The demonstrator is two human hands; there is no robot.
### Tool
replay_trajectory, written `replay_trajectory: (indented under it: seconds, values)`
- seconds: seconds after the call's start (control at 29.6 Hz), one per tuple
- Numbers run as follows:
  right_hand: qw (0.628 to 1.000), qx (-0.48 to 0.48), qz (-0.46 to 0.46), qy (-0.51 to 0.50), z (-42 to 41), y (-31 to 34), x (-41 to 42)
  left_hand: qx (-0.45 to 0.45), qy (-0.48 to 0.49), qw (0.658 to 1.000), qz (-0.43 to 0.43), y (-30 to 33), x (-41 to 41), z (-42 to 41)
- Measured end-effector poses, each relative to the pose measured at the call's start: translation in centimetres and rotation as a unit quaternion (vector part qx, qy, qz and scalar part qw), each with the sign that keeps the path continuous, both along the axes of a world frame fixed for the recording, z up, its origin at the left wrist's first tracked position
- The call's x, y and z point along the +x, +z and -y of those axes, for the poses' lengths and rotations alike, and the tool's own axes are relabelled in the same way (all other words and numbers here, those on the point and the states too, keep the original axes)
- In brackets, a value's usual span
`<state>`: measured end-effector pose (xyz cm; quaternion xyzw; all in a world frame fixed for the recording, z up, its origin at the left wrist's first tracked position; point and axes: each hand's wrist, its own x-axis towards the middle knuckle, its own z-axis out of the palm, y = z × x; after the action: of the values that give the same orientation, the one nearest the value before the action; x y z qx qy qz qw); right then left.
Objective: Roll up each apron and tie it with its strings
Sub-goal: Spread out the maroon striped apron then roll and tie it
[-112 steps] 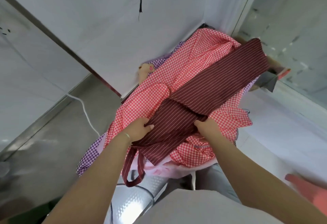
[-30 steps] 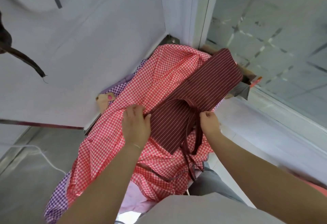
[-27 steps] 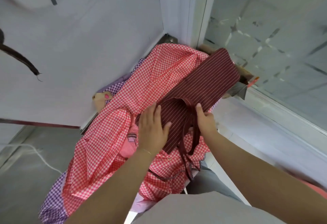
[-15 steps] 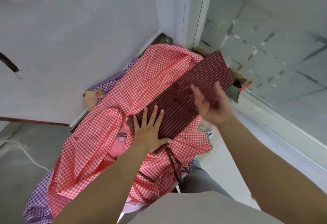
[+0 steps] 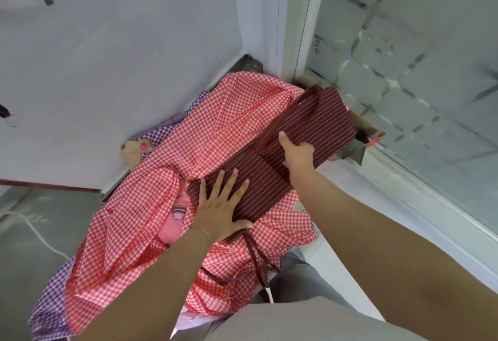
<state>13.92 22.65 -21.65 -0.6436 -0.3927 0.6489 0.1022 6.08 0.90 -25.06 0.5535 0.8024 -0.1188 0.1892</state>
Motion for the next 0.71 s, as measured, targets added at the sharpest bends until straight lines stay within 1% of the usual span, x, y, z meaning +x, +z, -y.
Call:
replay_trajectory:
  seconds: [0.07, 0.1, 0.14, 0.2, 0.27, 0.3, 0.44, 0.51, 0.64, 0.68, 0.71]
  values:
    - [0.994, -0.092, -0.056, -0.007, -1.4, 0.2, -0.6, -0.005, -0.018, 1.000, -0.002, 0.0, 0.0, 0.4]
    - [0.990, -0.117, -0.083, -0.008, -2.1, 0.6, -0.7, 0.000, -0.031, 1.000, 0.000, -0.1, -0.2, 0.4]
    - [0.988, -0.122, -0.096, -0.009, -2.9, 0.7, -0.5, 0.002, -0.042, 0.999, 0.009, -0.1, 0.0, 0.2]
    - [0.995, -0.065, -0.061, -0.037, -4.4, 0.4, -0.2, -0.015, -0.071, 0.997, 0.021, 0.0, -0.4, 0.2]
    - [0.995, 0.027, 0.003, -0.091, -5.6, -0.2, 0.3, -0.005, -0.086, 0.996, 0.024, 0.0, -0.7, 0.4]
    - [0.993, 0.047, 0.014, -0.108, -5.9, -0.3, 0.6, 0.003, -0.099, 0.995, 0.017, 0.1, -1.0, 0.4]
    - [0.993, -0.002, 0.008, -0.116, -6.3, -1.7, 1.8, 0.000, -0.139, 0.990, -0.005, 0.5, -1.7, 0.9]
    - [0.990, 0.035, 0.010, -0.138, -7.0, -1.8, 2.2, 0.004, -0.151, 0.988, -0.006, 0.9, -2.3, 1.1]
    - [0.958, 0.137, -0.005, -0.253, -9.6, -0.2, 3.2, -0.015, -0.152, 0.988, 0.008, 0.9, -3.0, 1.5]
    - [0.954, 0.154, 0.000, -0.257, -10.1, -0.1, 3.5, -0.024, -0.153, 0.988, 0.010, 0.9, -3.1, 1.5]
    - [0.954, 0.146, -0.003, -0.260, -10.6, 0.1, 3.9, -0.031, -0.151, 0.988, 0.014, 1.1, -3.1, 1.1]
